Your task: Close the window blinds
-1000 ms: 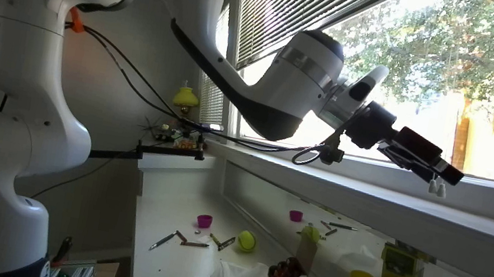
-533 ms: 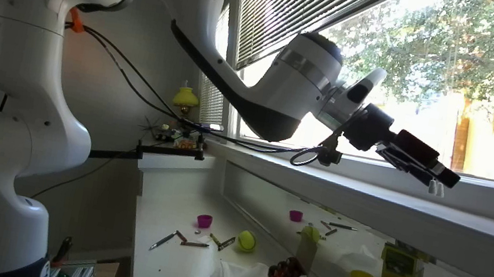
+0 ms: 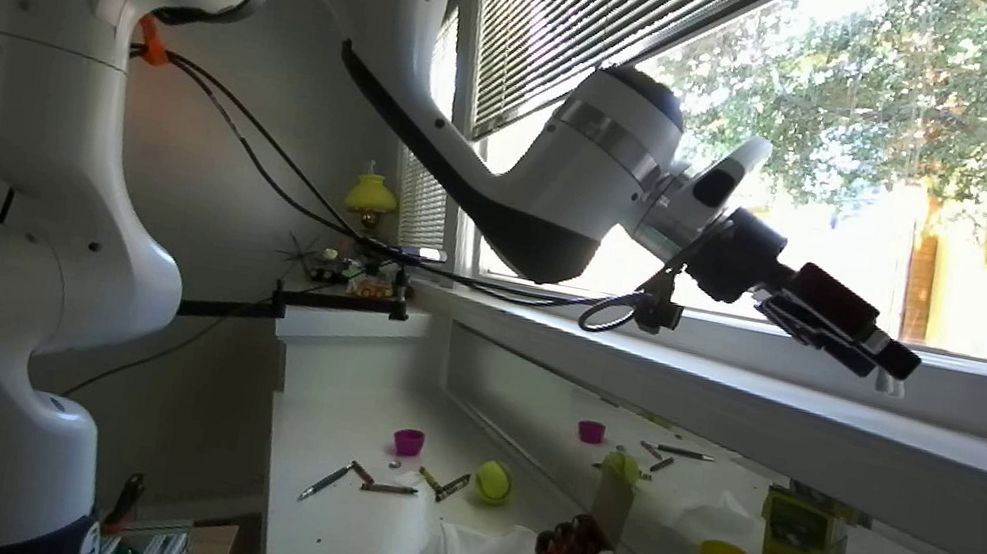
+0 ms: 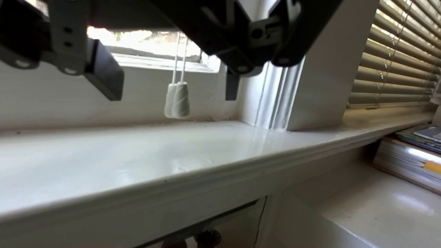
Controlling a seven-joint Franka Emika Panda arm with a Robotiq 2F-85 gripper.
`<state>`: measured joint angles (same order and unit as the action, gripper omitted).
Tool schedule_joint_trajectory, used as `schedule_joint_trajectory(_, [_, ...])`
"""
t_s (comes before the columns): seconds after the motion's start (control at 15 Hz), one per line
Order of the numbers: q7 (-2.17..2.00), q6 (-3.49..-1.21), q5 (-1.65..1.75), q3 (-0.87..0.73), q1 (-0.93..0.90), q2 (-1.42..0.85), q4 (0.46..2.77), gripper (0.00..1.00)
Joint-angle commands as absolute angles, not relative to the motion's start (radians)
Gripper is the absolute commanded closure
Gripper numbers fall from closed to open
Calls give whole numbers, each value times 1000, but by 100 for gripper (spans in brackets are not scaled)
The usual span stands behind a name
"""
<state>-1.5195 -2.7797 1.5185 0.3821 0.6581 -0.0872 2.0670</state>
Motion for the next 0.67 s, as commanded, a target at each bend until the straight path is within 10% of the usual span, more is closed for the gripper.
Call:
schedule_joint_trajectory(0.0, [-1558,-2756,1552,382,654,-65,2086,31])
schedule_joint_trajectory(0.4, [-1557,-2753,1552,383,653,-64,2091,58])
schedule_joint_trajectory(0.6, [-1557,-2754,1552,385,652,-60,2098,91])
